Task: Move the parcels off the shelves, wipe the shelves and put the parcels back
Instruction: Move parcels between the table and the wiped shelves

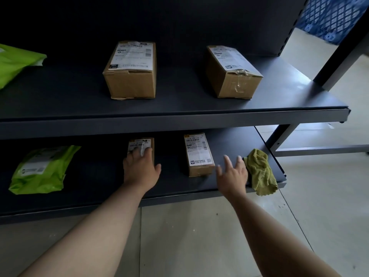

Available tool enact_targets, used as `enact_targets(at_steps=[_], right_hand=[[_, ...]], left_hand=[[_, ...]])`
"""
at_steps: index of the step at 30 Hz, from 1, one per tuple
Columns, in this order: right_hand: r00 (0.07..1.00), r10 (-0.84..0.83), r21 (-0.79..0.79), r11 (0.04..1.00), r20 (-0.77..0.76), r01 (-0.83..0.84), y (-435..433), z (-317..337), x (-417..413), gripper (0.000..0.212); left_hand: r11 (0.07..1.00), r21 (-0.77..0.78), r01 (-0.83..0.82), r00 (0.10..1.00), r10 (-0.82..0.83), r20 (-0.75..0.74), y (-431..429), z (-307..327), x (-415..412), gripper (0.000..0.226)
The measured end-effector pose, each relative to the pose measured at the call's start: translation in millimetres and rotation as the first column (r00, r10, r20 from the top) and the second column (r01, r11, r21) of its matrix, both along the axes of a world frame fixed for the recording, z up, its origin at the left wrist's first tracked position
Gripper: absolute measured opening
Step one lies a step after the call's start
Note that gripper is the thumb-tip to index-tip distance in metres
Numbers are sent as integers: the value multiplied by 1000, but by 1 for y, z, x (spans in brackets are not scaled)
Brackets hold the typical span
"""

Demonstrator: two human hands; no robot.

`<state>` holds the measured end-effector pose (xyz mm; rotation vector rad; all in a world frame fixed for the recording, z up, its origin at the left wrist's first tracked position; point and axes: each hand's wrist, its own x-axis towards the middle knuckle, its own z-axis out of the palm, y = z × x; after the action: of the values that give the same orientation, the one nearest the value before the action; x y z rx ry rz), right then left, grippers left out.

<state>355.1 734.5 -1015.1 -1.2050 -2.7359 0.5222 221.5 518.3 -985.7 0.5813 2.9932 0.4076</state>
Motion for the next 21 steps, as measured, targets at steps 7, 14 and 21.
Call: enact_targets(at_steps=[7,14,21], right_hand=[[968,-112,-109,984,224,139,54,-9,46,53],[955,-61,-182,976,290,118,61,-13,57,47],[969,-18,-41,999,247,29,65,-22,68,38]], left_hand=[[966,173,193,980,-197,4,37,0,30,42],[948,143,284,957,-290,24,75,-3,51,41],[950,89,301,950,-307,65,92,-2,57,43]])
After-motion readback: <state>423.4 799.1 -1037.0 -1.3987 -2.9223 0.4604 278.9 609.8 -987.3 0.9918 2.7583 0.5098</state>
